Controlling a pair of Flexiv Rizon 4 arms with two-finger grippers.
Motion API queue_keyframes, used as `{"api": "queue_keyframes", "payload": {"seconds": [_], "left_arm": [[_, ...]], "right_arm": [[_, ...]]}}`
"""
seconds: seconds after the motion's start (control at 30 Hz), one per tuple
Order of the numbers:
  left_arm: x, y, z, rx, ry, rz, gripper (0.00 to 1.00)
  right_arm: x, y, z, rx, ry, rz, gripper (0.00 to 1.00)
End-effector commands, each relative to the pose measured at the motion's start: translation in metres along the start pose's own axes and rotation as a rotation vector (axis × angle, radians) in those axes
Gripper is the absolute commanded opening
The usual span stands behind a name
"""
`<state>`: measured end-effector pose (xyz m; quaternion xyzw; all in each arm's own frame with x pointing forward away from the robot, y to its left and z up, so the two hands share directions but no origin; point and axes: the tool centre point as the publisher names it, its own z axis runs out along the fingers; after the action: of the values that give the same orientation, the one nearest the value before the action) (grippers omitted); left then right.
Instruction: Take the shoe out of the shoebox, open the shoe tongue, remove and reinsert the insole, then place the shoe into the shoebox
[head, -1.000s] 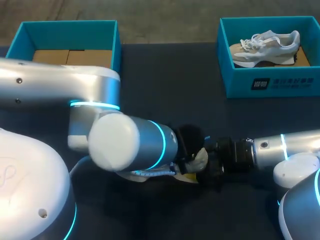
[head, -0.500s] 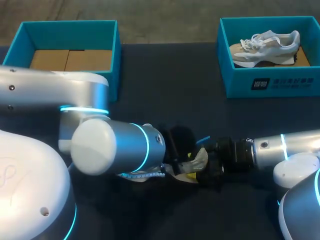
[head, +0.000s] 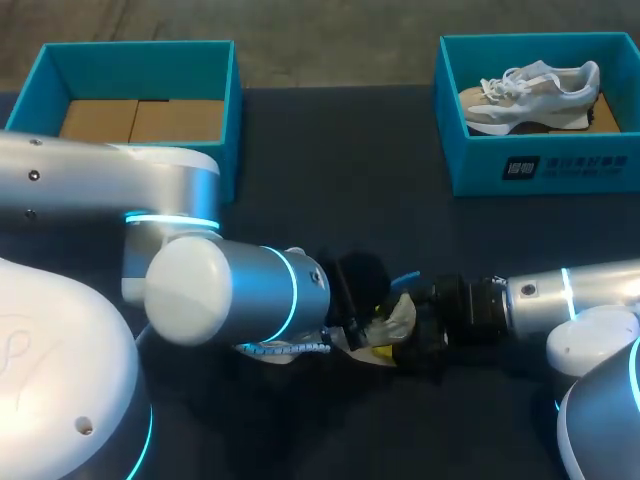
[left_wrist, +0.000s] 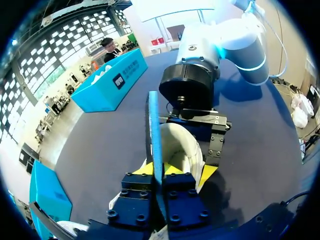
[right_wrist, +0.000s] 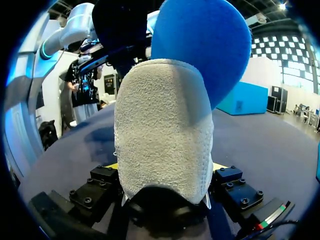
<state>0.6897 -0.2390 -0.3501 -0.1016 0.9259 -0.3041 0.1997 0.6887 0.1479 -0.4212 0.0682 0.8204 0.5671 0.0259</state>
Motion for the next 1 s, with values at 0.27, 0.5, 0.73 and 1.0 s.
{"api": "queue_keyframes", "payload": {"seconds": [0.27, 0.5, 0.73, 1.0], "left_arm": [[-0.002, -0.004, 0.007, 0.001, 0.005, -0.012, 0.0], [-0.001, -0.017, -0.005, 0.028, 0.022, -0.014, 0.0], [0.003, -0.033, -0.015, 0.035, 0.041, -0.021, 0.0], [0.007, -0.046, -0.021, 0.024, 0.059, -0.031, 0.0]], "right_arm": [[0.001, 0.002, 0.001, 0.006, 0.0, 0.001, 0.0], [0.001, 0.002, 0.001, 0.006, 0.0, 0.001, 0.0], [0.001, 0.002, 0.001, 0.006, 0.0, 0.001, 0.0], [0.001, 0.002, 0.001, 0.006, 0.0, 0.001, 0.0]]}}
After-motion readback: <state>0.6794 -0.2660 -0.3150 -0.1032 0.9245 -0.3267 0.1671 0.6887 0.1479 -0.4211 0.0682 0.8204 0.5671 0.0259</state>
